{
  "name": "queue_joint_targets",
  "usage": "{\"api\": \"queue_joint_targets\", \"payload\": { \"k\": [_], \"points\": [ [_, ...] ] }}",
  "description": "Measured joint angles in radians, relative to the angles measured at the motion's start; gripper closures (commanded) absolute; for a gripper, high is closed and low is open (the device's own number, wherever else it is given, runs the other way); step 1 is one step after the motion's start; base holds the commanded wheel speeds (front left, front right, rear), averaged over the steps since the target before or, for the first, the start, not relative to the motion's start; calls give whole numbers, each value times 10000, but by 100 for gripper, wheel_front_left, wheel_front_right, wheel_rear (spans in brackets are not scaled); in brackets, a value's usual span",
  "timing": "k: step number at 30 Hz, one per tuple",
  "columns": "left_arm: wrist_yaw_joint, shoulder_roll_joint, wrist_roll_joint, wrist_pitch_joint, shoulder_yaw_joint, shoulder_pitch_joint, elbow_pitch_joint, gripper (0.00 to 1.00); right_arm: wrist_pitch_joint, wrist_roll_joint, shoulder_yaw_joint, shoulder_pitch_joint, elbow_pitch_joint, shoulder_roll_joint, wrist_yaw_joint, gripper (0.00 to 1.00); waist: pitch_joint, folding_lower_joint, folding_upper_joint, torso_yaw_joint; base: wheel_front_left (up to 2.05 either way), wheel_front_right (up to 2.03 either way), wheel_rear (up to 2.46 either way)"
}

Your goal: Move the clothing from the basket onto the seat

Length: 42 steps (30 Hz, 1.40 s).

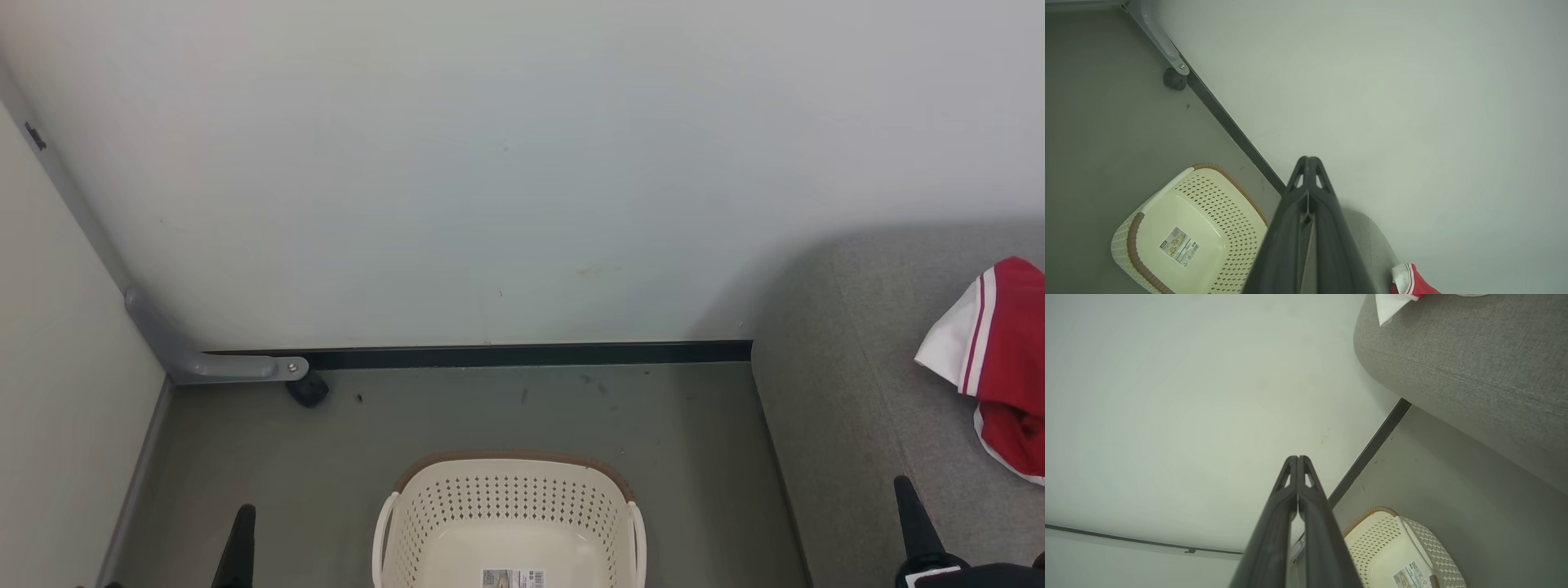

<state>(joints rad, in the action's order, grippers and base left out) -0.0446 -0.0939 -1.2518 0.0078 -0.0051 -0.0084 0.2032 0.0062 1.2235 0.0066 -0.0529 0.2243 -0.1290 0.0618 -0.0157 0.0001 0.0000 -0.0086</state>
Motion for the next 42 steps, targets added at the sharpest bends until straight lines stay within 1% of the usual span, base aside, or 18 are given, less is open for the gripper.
{"api": "queue_joint_targets", "payload": {
  "k": [3, 10, 11, 13, 27, 30, 32, 42],
  "points": [
    [-63, 33, -332, 88, 84, -102, 82, 100, 117, 391, -146, -4, 75, 71, 15, 100, 14, 0, 0, 8, 0, 0, 0],
    [-196, 146, -1151, 347, 320, -207, 280, 100, 370, 1237, -466, -45, 228, 282, 180, 100, 47, 0, 0, 29, 0, 0, 0],
    [-270, 173, -1243, 385, 345, -263, 316, 100, 382, 1340, -508, -56, 255, 309, 188, 100, 52, 0, 0, 31, 0, 0, 0],
    [-274, 219, -1430, 441, 395, -324, 372, 100, 466, 1620, -598, -93, 334, 351, 219, 100, 61, 0, 0, 37, 0, 0, 0],
    [-704, 430, -3072, 940, 869, -577, 802, 100, 955, 3312, -1250, -261, 660, 744, 529, 100, 126, 0, 0, 77, 0, 0, 0],
    [-721, 493, -3336, 1043, 941, -698, 855, 100, 1047, 3697, -1371, -322, 725, 836, 573, 100, 138, 0, 1, 85, 0, 0, 0],
    [-784, 514, -3461, 1057, 947, -708, 863, 100, 1072, 3720, -1386, -381, 731, 853, 587, 100, 139, 0, 0, 85, 0, 0, 0],
    [-784, 518, -3488, 1057, 955, -708, 882, 100, 1072, 3720, -1396, -397, 732, 853, 589, 100, 139, -1, 0, 85, 0, 0, 0]
  ]
}}
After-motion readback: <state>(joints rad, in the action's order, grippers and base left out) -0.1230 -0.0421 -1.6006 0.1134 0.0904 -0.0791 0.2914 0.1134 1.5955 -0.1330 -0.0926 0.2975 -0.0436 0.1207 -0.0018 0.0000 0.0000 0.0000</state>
